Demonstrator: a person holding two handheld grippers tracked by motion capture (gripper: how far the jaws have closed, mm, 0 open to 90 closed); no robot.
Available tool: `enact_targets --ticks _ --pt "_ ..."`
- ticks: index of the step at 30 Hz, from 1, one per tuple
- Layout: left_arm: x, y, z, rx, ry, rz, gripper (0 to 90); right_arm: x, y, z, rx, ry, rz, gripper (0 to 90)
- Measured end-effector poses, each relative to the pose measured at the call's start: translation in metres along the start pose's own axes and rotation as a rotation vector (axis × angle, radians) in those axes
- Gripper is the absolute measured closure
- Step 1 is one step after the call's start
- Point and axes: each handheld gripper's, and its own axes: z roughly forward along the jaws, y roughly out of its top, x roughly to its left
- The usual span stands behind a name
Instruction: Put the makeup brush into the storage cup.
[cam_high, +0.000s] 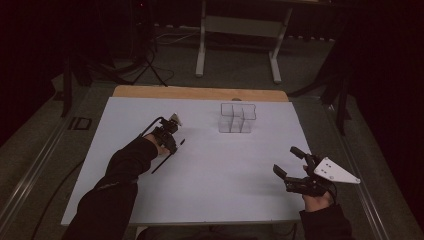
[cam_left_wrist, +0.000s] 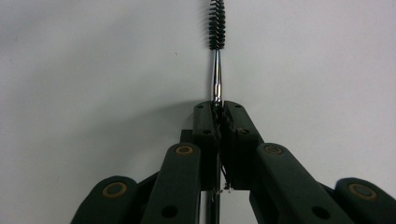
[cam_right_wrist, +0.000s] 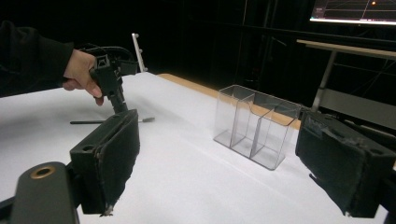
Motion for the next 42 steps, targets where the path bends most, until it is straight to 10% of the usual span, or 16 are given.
enact_targets --ticks 8,25,42 --pt "-0.001 -0.003 -0.003 -0.007 0.018 0.027 86.2 0.0 0.0 -0.001 -0.002 -0.003 -0.002 13.4" --pt "-0.002 -0.025 -0.067 -0.31 -0.059 -0.013 86.3 0.0 0.0 0.0 0.0 -0.003 0.006 13.5" --pt "-0.022 -0.044 -0.092 -0.541 -0.077 0.04 86.3 0.0 -0.001 0.001 0.0 -0.003 0.004 13.5"
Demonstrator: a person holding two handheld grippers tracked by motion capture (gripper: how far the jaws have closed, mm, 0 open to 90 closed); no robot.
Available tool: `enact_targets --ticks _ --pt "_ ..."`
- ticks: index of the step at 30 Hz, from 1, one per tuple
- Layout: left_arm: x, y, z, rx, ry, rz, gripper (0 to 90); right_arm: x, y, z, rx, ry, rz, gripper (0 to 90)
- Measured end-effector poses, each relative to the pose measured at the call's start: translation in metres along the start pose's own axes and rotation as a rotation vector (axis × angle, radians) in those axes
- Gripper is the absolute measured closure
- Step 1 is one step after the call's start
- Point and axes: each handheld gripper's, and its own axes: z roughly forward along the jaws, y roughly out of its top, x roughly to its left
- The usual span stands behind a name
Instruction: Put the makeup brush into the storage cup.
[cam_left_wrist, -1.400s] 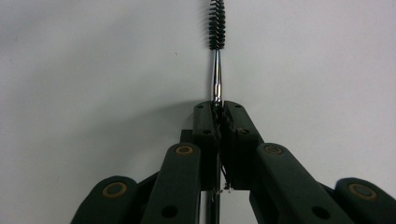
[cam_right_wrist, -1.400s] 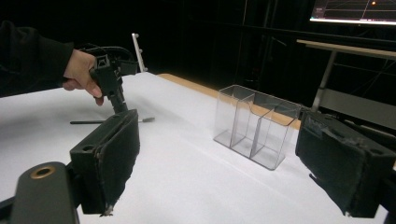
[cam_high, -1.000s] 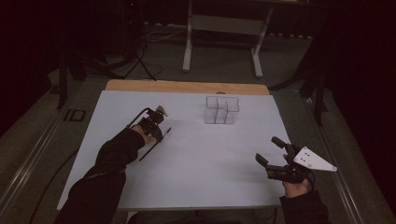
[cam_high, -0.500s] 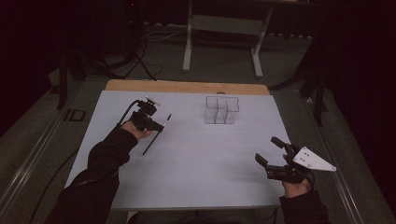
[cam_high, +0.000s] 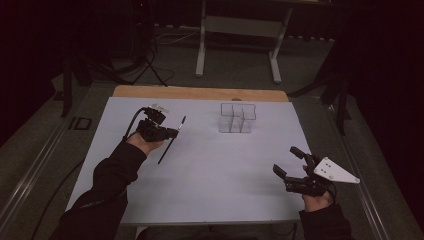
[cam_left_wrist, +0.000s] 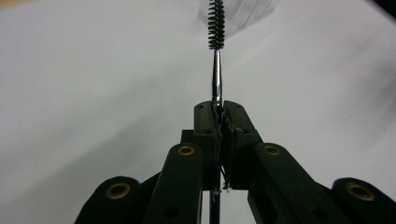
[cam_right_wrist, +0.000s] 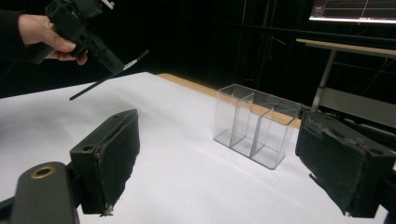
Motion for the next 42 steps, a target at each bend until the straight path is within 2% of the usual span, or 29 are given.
enact_targets --ticks 2,4,6,8,9,13,18,24,25,33,36,42 --pt "-0.003 0.001 -0.004 -0.046 -0.003 0.012 86.2 0.0 0.0 0.0 -0.002 -0.001 0.0 13.5" --pt "-0.004 0.002 -0.008 -0.084 -0.024 0.019 86.2 0.0 0.0 -0.001 -0.005 -0.002 -0.001 13.4" --pt "-0.005 0.003 -0.009 -0.106 -0.034 0.02 86.2 0.0 0.001 -0.001 -0.01 -0.001 -0.002 13.5" --pt "-0.005 0.003 -0.009 -0.106 -0.034 0.02 86.2 0.0 0.001 -0.001 -0.01 -0.002 -0.003 13.5" --pt "-0.007 0.003 -0.009 -0.134 -0.043 0.024 86.2 0.0 0.001 -0.001 -0.008 -0.007 -0.007 13.5" --pt "-0.009 0.004 -0.007 -0.16 -0.04 0.033 86.2 0.001 0.001 0.0 -0.01 -0.008 -0.029 13.7" --pt "-0.009 0.005 -0.006 -0.199 -0.051 0.036 86.2 0.0 0.0 0.001 -0.019 -0.003 -0.024 13.7" --pt "-0.007 0.008 -0.006 -0.304 -0.059 0.03 86.2 -0.001 -0.001 0.004 -0.028 0.017 -0.012 13.7" --pt "-0.006 0.009 -0.006 -0.32 -0.072 0.026 86.2 -0.001 -0.001 0.004 -0.03 0.02 -0.013 13.7" --pt "-0.009 0.02 -0.003 -0.378 -0.048 0.035 86.2 -0.001 -0.002 0.006 -0.042 0.029 -0.013 13.7" --pt "-0.011 0.026 -0.002 -0.409 -0.062 0.049 86.2 -0.001 -0.002 0.007 -0.043 0.037 -0.006 13.7" --pt "-0.014 0.035 0.005 -0.449 -0.071 0.048 86.2 -0.001 -0.002 0.007 -0.039 0.041 -0.004 13.7"
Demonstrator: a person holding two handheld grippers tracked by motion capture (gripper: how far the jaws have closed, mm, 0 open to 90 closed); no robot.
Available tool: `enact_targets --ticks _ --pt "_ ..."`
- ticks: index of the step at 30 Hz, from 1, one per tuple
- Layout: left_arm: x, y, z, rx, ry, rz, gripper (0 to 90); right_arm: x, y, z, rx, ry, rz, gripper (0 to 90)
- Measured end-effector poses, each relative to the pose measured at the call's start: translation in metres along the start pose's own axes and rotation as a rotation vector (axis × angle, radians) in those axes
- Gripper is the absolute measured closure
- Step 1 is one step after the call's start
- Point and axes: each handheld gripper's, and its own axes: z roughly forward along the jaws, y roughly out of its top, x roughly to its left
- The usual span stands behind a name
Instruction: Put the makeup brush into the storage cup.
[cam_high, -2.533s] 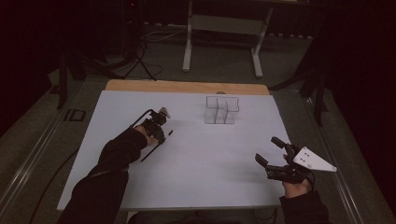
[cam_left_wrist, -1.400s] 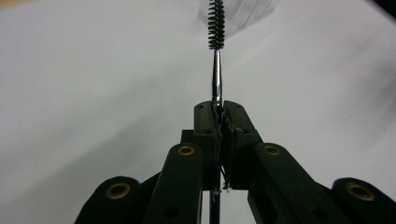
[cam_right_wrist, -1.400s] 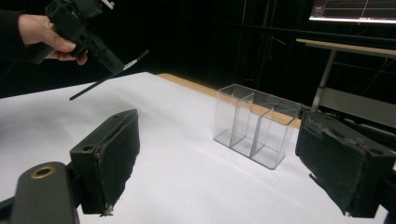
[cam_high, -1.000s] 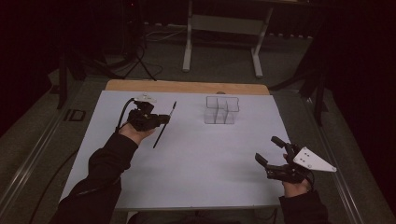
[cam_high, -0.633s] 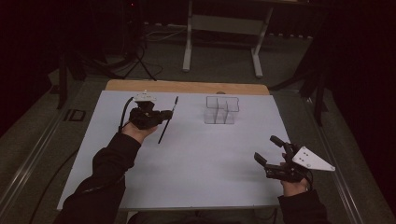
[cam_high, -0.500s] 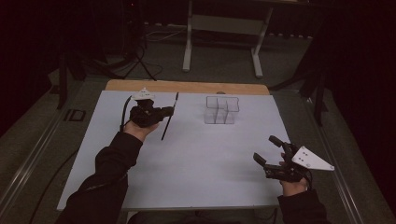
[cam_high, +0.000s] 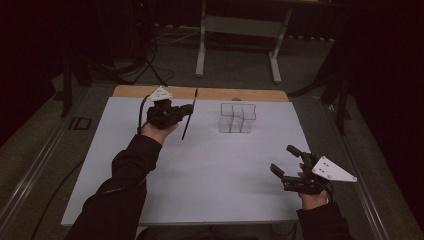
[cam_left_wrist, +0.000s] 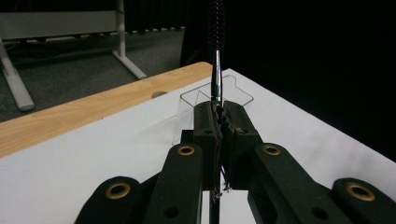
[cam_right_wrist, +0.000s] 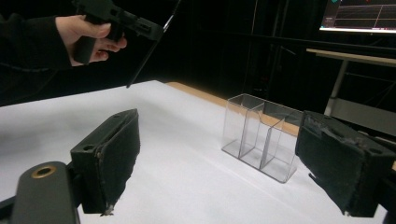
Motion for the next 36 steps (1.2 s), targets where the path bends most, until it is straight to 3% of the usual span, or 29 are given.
enact_targets --ticks 16,23,36 --pt "-0.006 0.009 0.019 -0.085 -0.007 -0.007 86.1 0.001 -0.001 0.0 0.014 -0.003 -0.004 13.7" --pt "-0.009 0.013 0.03 -0.119 -0.01 0.021 86.2 0.001 0.0 0.0 0.012 -0.003 -0.006 13.7" --pt "-0.013 0.022 0.05 -0.118 -0.042 0.035 86.1 0.0 0.0 -0.001 0.012 -0.002 -0.003 13.8"
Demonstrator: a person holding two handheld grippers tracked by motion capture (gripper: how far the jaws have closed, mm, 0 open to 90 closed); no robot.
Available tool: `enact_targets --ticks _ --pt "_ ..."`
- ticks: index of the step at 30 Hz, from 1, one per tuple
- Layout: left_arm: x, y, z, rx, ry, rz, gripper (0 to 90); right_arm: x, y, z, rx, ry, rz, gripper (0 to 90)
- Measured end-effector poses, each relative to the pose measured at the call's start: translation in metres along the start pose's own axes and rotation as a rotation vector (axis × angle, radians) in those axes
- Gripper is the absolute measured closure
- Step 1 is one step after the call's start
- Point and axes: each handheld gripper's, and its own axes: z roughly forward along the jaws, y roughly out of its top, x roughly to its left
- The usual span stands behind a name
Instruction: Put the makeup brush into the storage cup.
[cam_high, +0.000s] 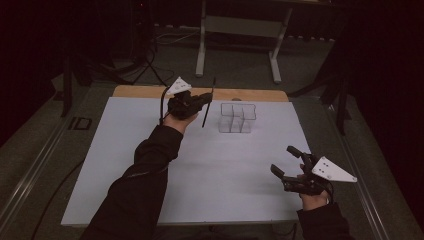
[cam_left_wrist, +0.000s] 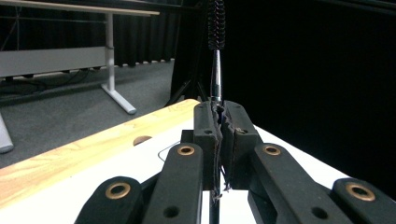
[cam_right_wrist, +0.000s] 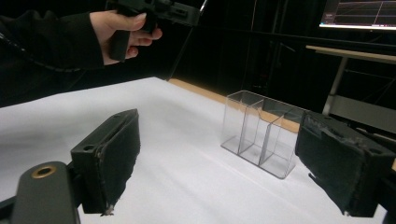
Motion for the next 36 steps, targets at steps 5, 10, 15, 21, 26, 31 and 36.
enact_targets --ticks 5,10,15,21,26,31,36 --pt "0.0 0.004 0.008 -0.002 -0.01 0.015 86.1 0.0 0.0 0.0 -0.001 0.0 0.002 13.8" --pt "0.001 0.01 0.011 -0.032 -0.023 0.013 86.2 0.0 0.0 0.0 0.0 0.001 0.004 13.8" --pt "0.002 0.016 0.018 -0.054 -0.032 0.026 86.1 0.0 0.0 0.0 0.001 0.004 0.002 13.8" --pt "0.002 0.023 0.025 -0.084 -0.055 0.024 86.1 0.0 0.0 -0.001 0.001 0.003 0.006 13.8" --pt "0.0 0.028 0.03 -0.105 -0.054 0.031 86.1 0.0 0.0 -0.001 0.0 0.003 0.008 13.8" --pt "0.0 0.03 0.037 -0.124 -0.053 0.032 86.2 0.0 0.0 -0.001 0.001 0.006 0.009 13.9" --pt "0.001 0.029 0.044 -0.139 -0.057 0.041 86.2 0.0 0.0 -0.001 0.002 0.006 0.01 13.9"
